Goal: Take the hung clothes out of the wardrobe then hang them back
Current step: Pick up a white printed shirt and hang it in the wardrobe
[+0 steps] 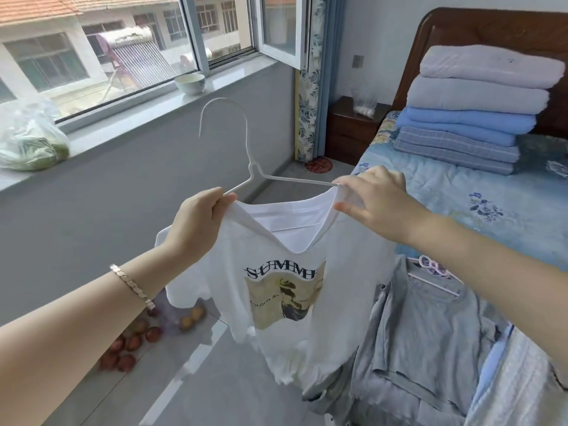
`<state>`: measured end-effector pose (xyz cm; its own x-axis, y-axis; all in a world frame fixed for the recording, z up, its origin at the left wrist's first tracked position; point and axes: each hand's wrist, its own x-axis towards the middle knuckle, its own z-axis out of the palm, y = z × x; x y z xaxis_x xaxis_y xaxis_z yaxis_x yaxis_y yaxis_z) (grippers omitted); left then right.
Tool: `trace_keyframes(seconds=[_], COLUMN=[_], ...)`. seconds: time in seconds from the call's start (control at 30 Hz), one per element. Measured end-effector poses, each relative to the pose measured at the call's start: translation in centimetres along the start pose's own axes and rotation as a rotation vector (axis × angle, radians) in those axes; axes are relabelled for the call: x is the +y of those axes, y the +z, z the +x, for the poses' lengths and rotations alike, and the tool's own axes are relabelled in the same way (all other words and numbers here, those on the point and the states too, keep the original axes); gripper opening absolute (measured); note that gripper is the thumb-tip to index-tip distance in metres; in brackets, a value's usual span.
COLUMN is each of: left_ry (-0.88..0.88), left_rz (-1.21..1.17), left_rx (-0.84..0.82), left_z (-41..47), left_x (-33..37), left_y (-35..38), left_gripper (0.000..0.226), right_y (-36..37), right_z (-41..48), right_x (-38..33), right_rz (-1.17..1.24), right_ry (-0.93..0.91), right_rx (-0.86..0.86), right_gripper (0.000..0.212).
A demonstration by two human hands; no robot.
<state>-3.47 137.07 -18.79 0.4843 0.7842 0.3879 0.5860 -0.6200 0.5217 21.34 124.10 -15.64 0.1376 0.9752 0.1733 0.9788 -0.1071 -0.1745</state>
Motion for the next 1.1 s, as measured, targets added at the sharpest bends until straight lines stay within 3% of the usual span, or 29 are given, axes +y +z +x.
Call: trace_keyframes(seconds=[0.03,0.1,0.27,0.37,0.5,0.6,0.7,0.77,0.9,1.0,1.1], left_ry=[0.020,0.075,0.110,0.024,-0.014,-0.043,-0.168,-0.305,-0.634,-0.796,-0.960], left_rz=[0.005,0.015,0.037,0.169,0.166,0.090,0.100,0.315,0.682,0.706,0.630], left_rx=[-0.005,-0.014,-0.133,-0.164,-0.117,-0.157,-0.055,-0.030,-0.285,-0.334,-0.269], left_z=[0.0,0.1,0.2,-0.1,-1.3,-1.7,-1.5,-1.3,-2.9,-5.6,-9.2], left_x=[0.3,0.8,-0.8,-4.2,-6.7,-6.4,-6.1,-6.1,-5.2,-3.8,-1.3], left_y=[-0.3,-1.1,-3.8,-5.4,-7.2,-8.3,-9.3,-9.7,-9.9,-9.4,-8.6], left_gripper=[0.038,0.038,0.022,0.026,0.031,0.034,0.041,0.034,0.026,0.020,0.018], right_y=[-0.3,-0.8,-0.7,-1.0,-1.4,-1.6,-1.3,-1.0,-0.7,-0.9,-1.2], right_z=[0.3,0.5,0.8,0.6,0.2,0.0,-0.1,0.1,1.1,1.7,1.9], right_x=[-0.4,-1.3,-2.0,-1.5,-1.2,-1.7,-2.3,-2.9,-4.5,-5.8,-7.0], right_rz=[0.070,0.258,0.435,0.550,0.613,0.615,0.647,0.681,0.728,0.802,0.849], right_ry=[-0.028,-0.112,-0.151,-0.078,-0.051,-0.077,-0.098,-0.107,-0.146,-0.215,-0.324], right_rx=[-0.053,-0.126,0.077,0.121,0.120,0.145,0.162,0.105,-0.083,-0.215,-0.345], right_gripper=[0.024,0.033,0.037,0.041,0.047,0.041,0.043,0.043,0.032,0.029,0.030])
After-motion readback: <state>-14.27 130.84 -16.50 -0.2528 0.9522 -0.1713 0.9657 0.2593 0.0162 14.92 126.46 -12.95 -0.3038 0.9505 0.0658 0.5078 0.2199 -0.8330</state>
